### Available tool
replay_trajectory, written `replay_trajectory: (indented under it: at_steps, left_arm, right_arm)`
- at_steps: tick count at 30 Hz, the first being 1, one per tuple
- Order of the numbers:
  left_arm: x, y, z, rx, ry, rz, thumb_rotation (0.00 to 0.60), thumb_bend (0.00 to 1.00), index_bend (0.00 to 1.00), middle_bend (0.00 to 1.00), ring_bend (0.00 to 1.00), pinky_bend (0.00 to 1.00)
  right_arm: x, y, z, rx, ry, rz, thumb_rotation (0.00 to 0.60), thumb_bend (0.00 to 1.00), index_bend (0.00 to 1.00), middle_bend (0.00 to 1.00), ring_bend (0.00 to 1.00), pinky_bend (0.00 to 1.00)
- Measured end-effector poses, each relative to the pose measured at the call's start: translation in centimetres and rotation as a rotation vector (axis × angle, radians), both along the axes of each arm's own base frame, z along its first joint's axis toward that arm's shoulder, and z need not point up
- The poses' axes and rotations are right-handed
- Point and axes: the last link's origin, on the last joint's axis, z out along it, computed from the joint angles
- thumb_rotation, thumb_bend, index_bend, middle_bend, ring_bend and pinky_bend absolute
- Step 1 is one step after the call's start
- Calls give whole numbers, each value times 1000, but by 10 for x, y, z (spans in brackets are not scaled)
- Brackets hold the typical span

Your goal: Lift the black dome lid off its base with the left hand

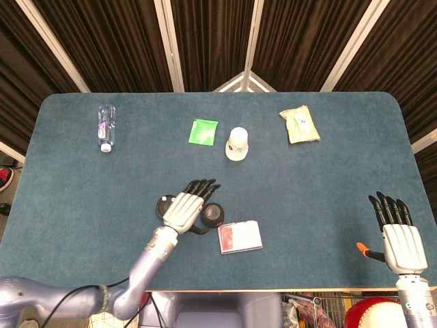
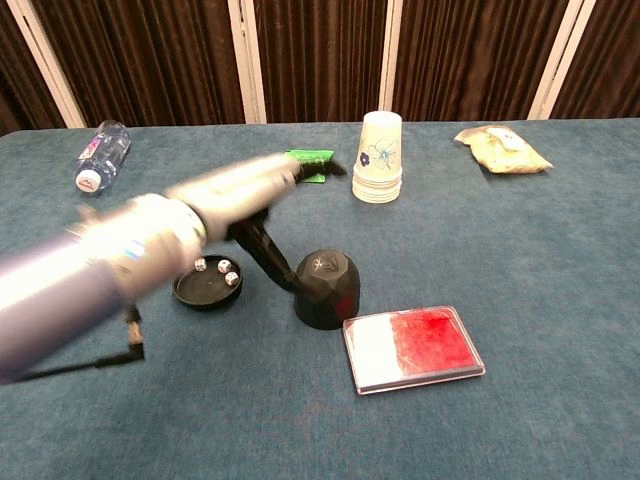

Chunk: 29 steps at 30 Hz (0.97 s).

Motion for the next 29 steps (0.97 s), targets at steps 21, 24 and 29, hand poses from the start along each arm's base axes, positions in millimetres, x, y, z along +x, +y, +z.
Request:
replay_trajectory:
  at_steps: [21,24,29]
  left_arm:
    - [-186,-88,200,570,291,216,600,224,236,139,0,0]
    - [-211,-94,202,558,253,275,600,226,238,138,0,0]
    - [-241,-99,205,542,244,315,600,228,251,142,0,0]
  right_arm:
    - [6,2,1,-28,33,23,600,150,42,24,30,48]
    - [8,2,3,-40,37,26,600,150,42,24,30,48]
    - [8,1,4,-50,34,21,600,151,42,24,30,48]
